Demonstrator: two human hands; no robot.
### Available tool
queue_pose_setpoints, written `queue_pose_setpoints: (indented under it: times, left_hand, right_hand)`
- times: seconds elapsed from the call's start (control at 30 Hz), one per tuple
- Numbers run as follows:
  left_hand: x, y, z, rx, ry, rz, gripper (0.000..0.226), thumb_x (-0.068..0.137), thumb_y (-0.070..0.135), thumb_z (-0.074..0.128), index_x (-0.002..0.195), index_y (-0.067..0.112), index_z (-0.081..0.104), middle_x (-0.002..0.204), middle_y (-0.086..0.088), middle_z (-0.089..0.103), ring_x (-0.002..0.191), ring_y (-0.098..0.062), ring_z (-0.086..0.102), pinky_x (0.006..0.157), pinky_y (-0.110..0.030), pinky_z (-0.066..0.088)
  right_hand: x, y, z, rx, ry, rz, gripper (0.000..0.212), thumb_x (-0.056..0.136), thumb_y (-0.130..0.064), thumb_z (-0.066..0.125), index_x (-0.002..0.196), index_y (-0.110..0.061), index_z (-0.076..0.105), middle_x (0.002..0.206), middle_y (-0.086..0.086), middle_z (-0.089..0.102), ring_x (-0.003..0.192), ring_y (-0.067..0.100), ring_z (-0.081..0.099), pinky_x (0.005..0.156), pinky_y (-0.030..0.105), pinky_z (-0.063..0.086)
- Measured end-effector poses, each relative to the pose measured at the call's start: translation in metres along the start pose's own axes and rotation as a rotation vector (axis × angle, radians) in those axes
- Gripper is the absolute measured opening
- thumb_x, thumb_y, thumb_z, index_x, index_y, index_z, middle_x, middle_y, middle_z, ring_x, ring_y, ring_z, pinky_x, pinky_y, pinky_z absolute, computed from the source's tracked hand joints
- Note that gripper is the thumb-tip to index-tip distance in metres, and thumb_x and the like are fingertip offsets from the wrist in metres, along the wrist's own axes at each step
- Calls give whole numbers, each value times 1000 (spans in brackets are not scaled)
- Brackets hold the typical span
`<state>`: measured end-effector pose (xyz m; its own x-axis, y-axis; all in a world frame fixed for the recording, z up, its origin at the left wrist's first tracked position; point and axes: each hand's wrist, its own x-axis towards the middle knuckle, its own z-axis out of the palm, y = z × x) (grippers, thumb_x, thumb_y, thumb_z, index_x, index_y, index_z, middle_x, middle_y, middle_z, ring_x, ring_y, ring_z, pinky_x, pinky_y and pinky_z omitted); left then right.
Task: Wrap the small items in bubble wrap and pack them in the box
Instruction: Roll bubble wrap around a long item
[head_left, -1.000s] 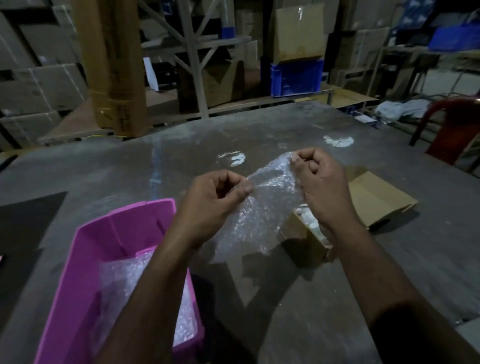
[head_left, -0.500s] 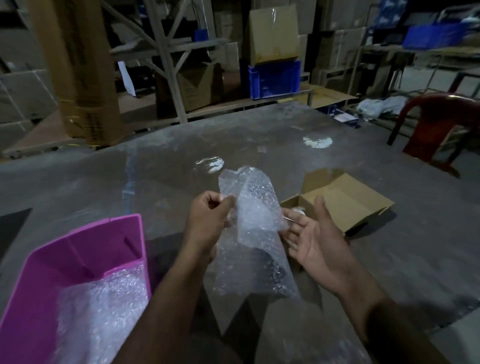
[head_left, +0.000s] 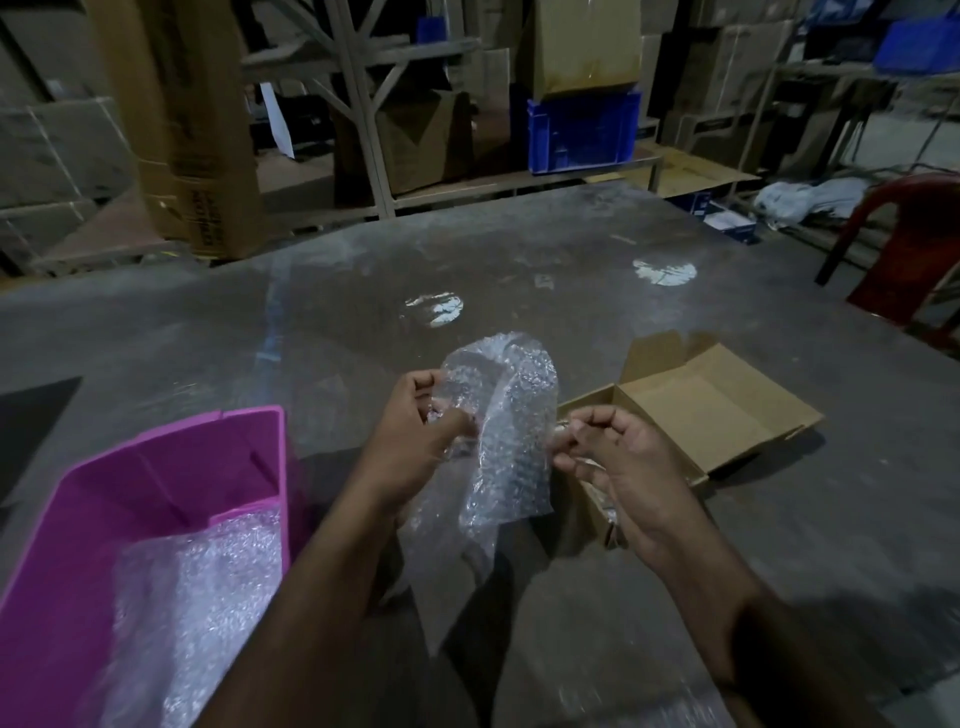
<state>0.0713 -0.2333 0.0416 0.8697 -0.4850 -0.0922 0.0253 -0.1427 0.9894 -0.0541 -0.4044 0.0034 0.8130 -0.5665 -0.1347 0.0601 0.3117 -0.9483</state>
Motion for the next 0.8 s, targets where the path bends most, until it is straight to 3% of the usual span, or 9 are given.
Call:
queue_pose_setpoints:
  times: [0.1, 0.17, 0.27, 0.37, 0.5, 0.57, 0.67, 0.73, 0.8]
  left_hand:
    - [2, 2, -2, -35, -4, 14, 35, 90, 3, 69, 120, 16, 56, 104, -11, 70, 84, -18, 70, 69, -34, 59]
    - [2, 4, -1, -82, -16, 14, 27, 93, 5, 66, 117, 14, 58, 98, -8, 72, 77, -13, 69, 62, -27, 56]
    - [-1, 9, 0, -116, -37, 51, 17, 95, 12, 66, 113, 11, 63, 95, -4, 75, 74, -12, 70, 59, -24, 54]
    - [-1, 9, -5, -94, 14, 90, 8, 96, 13, 66, 103, 10, 67, 83, -2, 72, 69, -10, 66, 60, -25, 57]
    - [2, 6, -19, 8, 160, 145, 8, 95, 18, 69, 87, 19, 66, 79, 10, 67, 68, -2, 57, 61, -16, 47]
    - [2, 6, -26, 100, 126, 123, 15, 95, 18, 68, 81, 20, 65, 76, 13, 66, 67, 1, 56, 63, -15, 45]
    - [3, 3, -32, 266, -18, 9, 16, 96, 16, 67, 80, 15, 63, 75, 3, 61, 69, -8, 54, 62, -17, 46]
    - [3, 3, -31, 212, -87, -55, 14, 97, 13, 65, 94, -1, 64, 85, -9, 62, 79, -18, 58, 61, -21, 53]
    - [1, 5, -27, 88, -125, -102, 25, 98, 14, 63, 102, -10, 61, 93, -16, 63, 85, -23, 59, 60, -22, 56]
  right_hand:
    - [7, -3, -1, -6, -65, 67, 51, 74, -44, 79, 115, -15, 65, 112, 6, 73, 102, 17, 71, 87, 36, 58]
    - [8, 1, -1, -85, -191, 142, 65, 70, -52, 83, 123, -19, 63, 119, 1, 72, 110, 17, 69, 93, 40, 56]
    - [6, 9, 7, -118, -259, 153, 44, 77, -34, 83, 113, -13, 66, 104, 4, 74, 93, 16, 70, 88, 37, 55]
    - [8, 5, 11, 19, -246, 99, 19, 82, -19, 73, 96, -6, 70, 92, 10, 70, 81, 20, 62, 79, 32, 56]
    - [24, -7, -1, 137, -90, 85, 3, 93, -13, 63, 92, -12, 66, 87, 2, 73, 80, 12, 65, 71, 25, 56]
    - [30, -12, -8, 210, -13, 85, 9, 100, -10, 57, 94, -13, 63, 94, 5, 71, 84, 14, 67, 72, 30, 61]
    - [34, -20, -9, 303, 54, 74, 10, 102, -10, 54, 93, -14, 58, 82, -1, 68, 72, 10, 67, 67, 31, 62]
    - [35, -22, -10, 330, 86, 81, 10, 101, -10, 56, 93, -16, 58, 74, -8, 68, 64, 4, 64, 57, 24, 57]
    - [35, -25, -11, 433, 82, 108, 8, 99, -13, 58, 106, -11, 62, 93, -2, 72, 72, 5, 67, 57, 22, 56]
